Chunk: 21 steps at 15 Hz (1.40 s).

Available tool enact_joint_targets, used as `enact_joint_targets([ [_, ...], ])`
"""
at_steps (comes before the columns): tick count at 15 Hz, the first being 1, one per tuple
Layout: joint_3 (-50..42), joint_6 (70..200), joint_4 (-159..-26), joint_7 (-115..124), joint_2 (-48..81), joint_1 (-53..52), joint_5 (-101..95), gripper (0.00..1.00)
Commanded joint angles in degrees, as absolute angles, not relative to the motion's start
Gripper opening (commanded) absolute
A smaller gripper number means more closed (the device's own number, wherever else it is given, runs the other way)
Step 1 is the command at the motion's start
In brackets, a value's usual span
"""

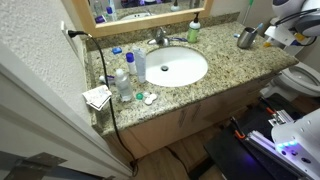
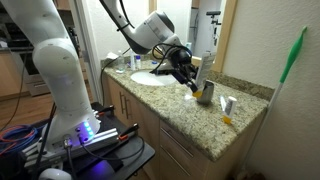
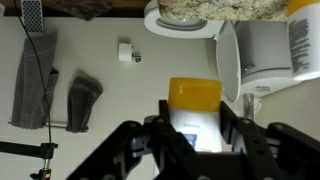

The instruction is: Move the white and yellow tube and put the tube upright on the right side of the counter

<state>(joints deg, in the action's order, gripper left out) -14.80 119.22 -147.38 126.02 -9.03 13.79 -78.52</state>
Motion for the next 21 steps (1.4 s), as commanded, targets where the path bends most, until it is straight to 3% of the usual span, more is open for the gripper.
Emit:
enact_joint_targets([
  [1,-14.87,118.87,-144.03,130.08,-2.26,13.89,-79.7,0.24],
  [16,-15.33,124.21,-134.97,134.46,10.6,16.15,-79.96,0.24],
  [17,-15.28,120.71,-136.21,134.99,10.66,15.11,-81.54,0.49],
  [20,-15.32,122.36,-135.32,134.97,10.68,15.2,-80.71,0.49],
  [21,-15.06,121.71,-135.43,135.1,10.59,14.77,-81.14,0.24],
])
